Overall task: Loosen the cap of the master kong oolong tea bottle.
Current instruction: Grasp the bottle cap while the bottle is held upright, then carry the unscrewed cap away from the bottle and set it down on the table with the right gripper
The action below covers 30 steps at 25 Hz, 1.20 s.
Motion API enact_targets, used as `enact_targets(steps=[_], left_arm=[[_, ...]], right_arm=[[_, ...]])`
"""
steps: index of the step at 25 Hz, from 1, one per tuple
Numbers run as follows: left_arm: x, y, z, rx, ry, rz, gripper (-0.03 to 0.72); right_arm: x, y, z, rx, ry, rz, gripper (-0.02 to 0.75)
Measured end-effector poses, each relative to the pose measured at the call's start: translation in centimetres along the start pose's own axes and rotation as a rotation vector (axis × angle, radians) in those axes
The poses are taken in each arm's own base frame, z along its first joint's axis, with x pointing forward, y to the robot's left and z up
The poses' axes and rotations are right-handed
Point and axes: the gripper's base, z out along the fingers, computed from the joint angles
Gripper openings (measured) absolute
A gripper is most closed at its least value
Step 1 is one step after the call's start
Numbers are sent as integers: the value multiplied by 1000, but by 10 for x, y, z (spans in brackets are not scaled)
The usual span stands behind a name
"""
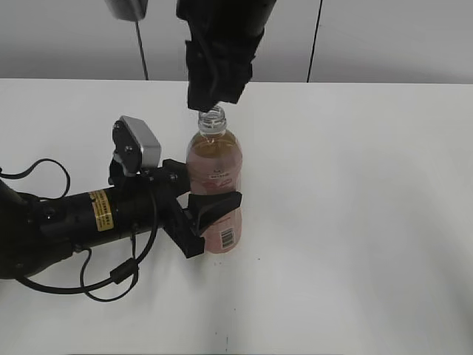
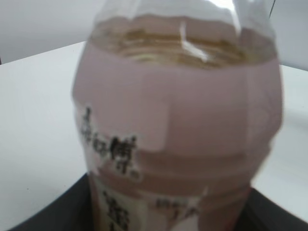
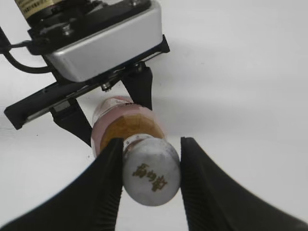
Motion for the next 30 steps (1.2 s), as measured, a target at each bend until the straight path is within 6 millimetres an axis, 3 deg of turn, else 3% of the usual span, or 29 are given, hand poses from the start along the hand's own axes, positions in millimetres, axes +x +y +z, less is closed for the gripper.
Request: enact_targets(steps=[4, 8, 12, 17, 20, 23, 26, 30], left_arm=[[0, 0, 0, 1, 1, 2, 382], [0, 0, 0, 1, 1, 2, 382], [0, 0, 0, 2, 1, 2, 382], [0, 0, 0, 2, 1, 2, 382], [0, 0, 0, 2, 1, 2, 382], [0, 0, 0, 2, 1, 2, 382], [0, 0, 0, 2, 1, 2, 382], [0, 0, 0, 2, 0, 2, 382]], right_arm=[[-1, 0, -8, 20, -6, 93, 274], [13, -9, -11, 122, 93, 389, 274], [49, -25, -10, 203, 154, 767, 274], [117, -34, 4, 150, 222, 1153, 274], [155, -19, 19, 106, 331, 1245, 274], [183, 9, 40, 44, 481, 1280, 273], [198, 33, 66, 15, 521, 1286, 273], [208, 47, 93, 44, 465, 1318, 273]])
